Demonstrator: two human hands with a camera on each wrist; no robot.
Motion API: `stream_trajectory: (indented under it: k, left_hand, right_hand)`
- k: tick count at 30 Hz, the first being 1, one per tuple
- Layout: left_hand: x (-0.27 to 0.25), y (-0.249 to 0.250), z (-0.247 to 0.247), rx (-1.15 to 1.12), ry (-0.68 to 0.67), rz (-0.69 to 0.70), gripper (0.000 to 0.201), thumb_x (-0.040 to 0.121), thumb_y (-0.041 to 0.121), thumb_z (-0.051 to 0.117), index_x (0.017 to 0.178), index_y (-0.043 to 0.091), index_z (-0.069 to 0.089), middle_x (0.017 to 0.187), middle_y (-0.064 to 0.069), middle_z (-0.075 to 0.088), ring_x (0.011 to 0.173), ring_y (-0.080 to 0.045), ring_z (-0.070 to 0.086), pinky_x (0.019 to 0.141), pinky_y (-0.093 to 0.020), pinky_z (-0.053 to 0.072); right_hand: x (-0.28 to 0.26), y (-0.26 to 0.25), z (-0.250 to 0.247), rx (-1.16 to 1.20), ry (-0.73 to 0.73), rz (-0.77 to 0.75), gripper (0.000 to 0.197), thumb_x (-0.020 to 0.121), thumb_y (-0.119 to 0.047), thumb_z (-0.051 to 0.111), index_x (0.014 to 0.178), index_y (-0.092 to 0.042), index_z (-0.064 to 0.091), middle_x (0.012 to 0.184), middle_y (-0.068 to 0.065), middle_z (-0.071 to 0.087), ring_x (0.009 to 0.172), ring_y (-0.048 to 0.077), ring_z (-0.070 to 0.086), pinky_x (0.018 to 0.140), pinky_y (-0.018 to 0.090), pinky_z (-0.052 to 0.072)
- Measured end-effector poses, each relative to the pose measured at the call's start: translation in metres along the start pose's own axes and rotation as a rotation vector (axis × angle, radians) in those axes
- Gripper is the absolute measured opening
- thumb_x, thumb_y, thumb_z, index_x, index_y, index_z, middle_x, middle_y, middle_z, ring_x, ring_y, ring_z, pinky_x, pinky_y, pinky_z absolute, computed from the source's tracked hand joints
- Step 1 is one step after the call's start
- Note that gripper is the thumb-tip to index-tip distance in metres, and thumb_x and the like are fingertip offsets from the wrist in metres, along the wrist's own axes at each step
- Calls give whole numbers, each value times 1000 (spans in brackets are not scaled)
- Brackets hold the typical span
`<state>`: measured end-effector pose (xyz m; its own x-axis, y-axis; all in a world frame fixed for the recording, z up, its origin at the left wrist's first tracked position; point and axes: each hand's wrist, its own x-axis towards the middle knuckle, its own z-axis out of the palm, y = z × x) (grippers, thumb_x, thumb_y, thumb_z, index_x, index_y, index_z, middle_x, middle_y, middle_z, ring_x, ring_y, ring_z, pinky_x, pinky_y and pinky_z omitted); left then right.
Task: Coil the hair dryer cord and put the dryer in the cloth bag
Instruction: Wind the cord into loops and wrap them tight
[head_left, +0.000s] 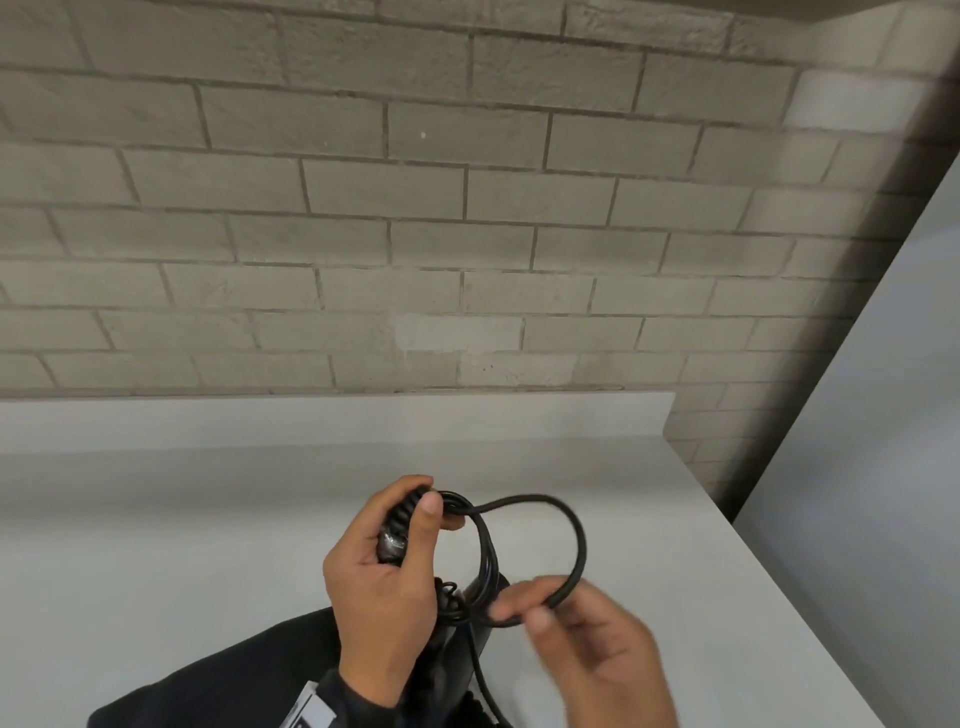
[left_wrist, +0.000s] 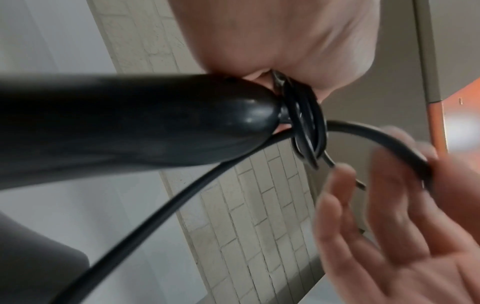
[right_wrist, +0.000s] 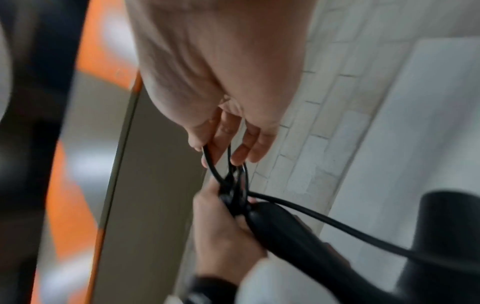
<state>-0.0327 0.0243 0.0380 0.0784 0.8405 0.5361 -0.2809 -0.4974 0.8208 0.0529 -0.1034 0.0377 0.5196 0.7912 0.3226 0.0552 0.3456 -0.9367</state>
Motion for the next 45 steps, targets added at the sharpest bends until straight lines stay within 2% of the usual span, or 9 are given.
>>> stream_trajectory:
  k: [7,12,16,19,21,24,31,38,45]
  left_hand:
    - [7,-3,-5,22,32,-7,17,85,35,69,95,20,72,84,16,75,77,-7,72,75,-11,52]
    - [9,-5,-5,24,31,-21,16,86,36,72,94,22,72,86,10,75,76,-9,72,72,-11,52]
    - [7,-4,-2,34,26,-32,11,89,27,72,95,18,71,78,7,75,71,-9,73,72,-12,52]
    - [3,-3,0,2,39,-79,12,86,22,66,95,14,70,68,2,73,63,-16,74,67,-22,58]
    - [3,-1,1,-24,49,-109,14,85,22,65,95,14,70,66,-1,72,58,-19,73,59,-25,59]
    - [2,0,1,-36,66,-128,15,85,21,66,97,13,69,65,-2,71,54,-23,72,58,-25,60]
    - [1,0,1,22,61,-83,16,86,23,67,97,11,70,64,-1,72,57,-18,72,57,-20,57]
    - [8,-6,-7,107,117,-49,15,88,32,72,96,20,72,82,11,74,75,-9,71,73,-10,50]
    - [6,-6,-7,93,83,-44,17,87,32,69,96,18,72,79,6,74,74,-9,71,73,-8,49]
  right_hand:
    - [-3,-26,-55,444,151,446,74,24,-33,101,80,6,72,52,10,41,42,29,51,46,39,53]
    - [1,-38,-96,158,201,607,38,73,-29,70,96,2,70,52,5,30,39,9,20,43,17,17]
    - [5,-23,-111,-289,271,444,10,90,-13,63,88,-7,71,53,8,49,42,18,34,42,24,31]
    - [4,-5,-97,-483,406,203,18,86,-2,68,86,-19,70,68,5,68,58,10,60,59,7,48]
    - [2,4,-77,-604,481,23,27,81,-5,75,90,-30,66,85,-2,70,81,9,64,73,5,47]
    - [-6,6,-33,-609,488,-182,16,74,-22,74,78,-32,63,72,-6,63,66,12,57,64,10,43]
    - [-13,20,24,-313,-134,203,10,76,-40,62,85,-36,63,72,-8,72,67,2,66,69,18,50]
    - [-1,-1,-6,-72,32,35,26,78,-43,57,72,-21,69,48,4,48,48,14,43,52,21,38]
    - [-1,16,-80,-579,49,28,41,73,-58,62,52,-22,60,51,0,54,49,3,42,53,13,36]
